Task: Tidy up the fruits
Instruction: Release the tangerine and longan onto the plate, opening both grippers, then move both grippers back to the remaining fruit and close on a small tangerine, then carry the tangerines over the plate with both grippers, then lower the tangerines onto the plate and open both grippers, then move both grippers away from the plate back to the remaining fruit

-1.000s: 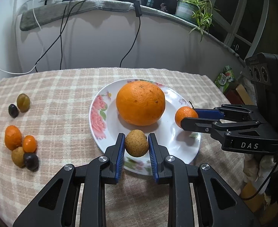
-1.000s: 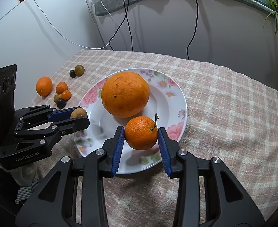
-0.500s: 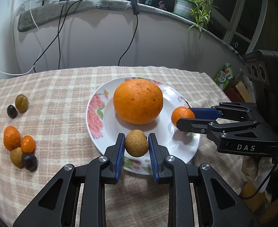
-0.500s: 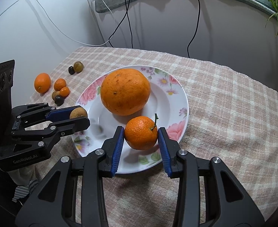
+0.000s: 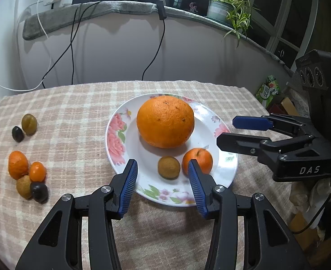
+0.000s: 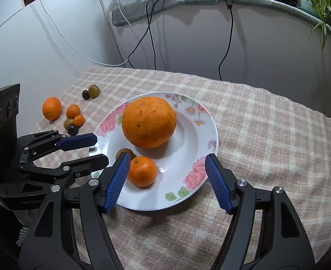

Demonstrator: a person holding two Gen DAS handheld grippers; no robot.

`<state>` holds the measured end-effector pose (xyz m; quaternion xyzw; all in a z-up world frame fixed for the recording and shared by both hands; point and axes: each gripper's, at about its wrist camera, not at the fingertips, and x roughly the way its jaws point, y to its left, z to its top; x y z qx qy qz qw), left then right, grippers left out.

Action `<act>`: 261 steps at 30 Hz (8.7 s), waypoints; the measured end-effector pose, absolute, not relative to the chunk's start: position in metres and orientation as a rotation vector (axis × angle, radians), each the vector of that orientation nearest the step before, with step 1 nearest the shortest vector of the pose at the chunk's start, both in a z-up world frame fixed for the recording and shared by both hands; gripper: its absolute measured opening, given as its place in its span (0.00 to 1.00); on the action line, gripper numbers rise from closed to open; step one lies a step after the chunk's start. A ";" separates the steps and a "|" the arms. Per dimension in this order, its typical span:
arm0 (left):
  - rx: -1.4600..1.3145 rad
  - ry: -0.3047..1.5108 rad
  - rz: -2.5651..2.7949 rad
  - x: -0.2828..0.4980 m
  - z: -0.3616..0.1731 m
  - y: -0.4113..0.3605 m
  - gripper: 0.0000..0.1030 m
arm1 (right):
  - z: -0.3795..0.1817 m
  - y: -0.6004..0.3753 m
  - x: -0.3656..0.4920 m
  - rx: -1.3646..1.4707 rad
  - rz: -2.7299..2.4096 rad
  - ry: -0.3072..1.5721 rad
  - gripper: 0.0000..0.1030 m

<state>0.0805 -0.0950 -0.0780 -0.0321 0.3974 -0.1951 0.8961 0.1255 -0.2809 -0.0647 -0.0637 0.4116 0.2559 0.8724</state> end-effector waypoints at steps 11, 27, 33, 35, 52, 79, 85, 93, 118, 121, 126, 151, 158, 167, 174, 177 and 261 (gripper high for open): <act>-0.079 0.812 -0.389 0.075 -0.075 -0.086 0.44 | -0.053 -0.272 0.118 -0.128 0.555 0.830 0.73; -0.119 0.777 -0.295 0.066 -0.069 -0.036 0.44 | -0.044 -0.231 0.115 -0.155 0.621 0.817 0.73; -0.145 0.770 -0.240 0.061 -0.071 -0.007 0.44 | -0.044 -0.209 0.112 -0.180 0.659 0.814 0.73; -0.155 0.769 -0.220 0.059 -0.072 0.003 0.44 | -0.045 -0.201 0.111 -0.188 0.675 0.814 0.73; -0.227 0.783 -0.105 0.057 -0.089 0.067 0.44 | -0.071 -0.122 0.102 -0.297 0.815 0.856 0.73; -0.313 0.833 -0.135 0.103 -0.100 0.092 0.34 | -0.112 -0.057 0.154 -0.199 0.801 1.044 0.37; -0.332 0.855 -0.148 0.110 -0.107 0.094 0.34 | -0.121 -0.051 0.165 -0.183 0.814 1.081 0.33; -0.359 0.887 -0.196 0.119 -0.111 0.097 0.35 | -0.131 -0.056 0.175 -0.105 0.851 1.137 0.31; -0.394 0.844 -0.182 0.110 -0.107 0.105 0.34 | -0.126 -0.060 0.173 -0.097 0.859 1.098 0.23; -0.391 0.838 -0.178 0.107 -0.104 0.104 0.34 | -0.121 -0.064 0.170 -0.096 0.856 1.085 0.23; -0.385 0.826 -0.180 0.101 -0.099 0.101 0.34 | -0.111 -0.070 0.167 -0.095 0.854 1.058 0.23; -0.307 0.782 -0.270 0.073 -0.066 0.033 0.34 | -0.059 -0.159 0.133 -0.053 0.786 0.919 0.22; -0.286 0.787 -0.309 0.074 -0.064 0.009 0.34 | -0.051 -0.195 0.127 -0.026 0.742 0.891 0.21; -0.260 0.801 -0.354 0.080 -0.065 -0.019 0.34 | -0.050 -0.245 0.129 0.013 0.667 0.874 0.21; -0.247 0.814 -0.376 0.085 -0.068 -0.035 0.34 | -0.054 -0.275 0.131 0.031 0.618 0.874 0.19; -0.243 0.820 -0.384 0.088 -0.069 -0.040 0.34 | -0.057 -0.284 0.132 0.035 0.602 0.882 0.14; -0.184 0.755 -0.286 0.075 -0.061 -0.008 0.61 | -0.051 -0.218 0.119 -0.128 0.612 0.817 0.61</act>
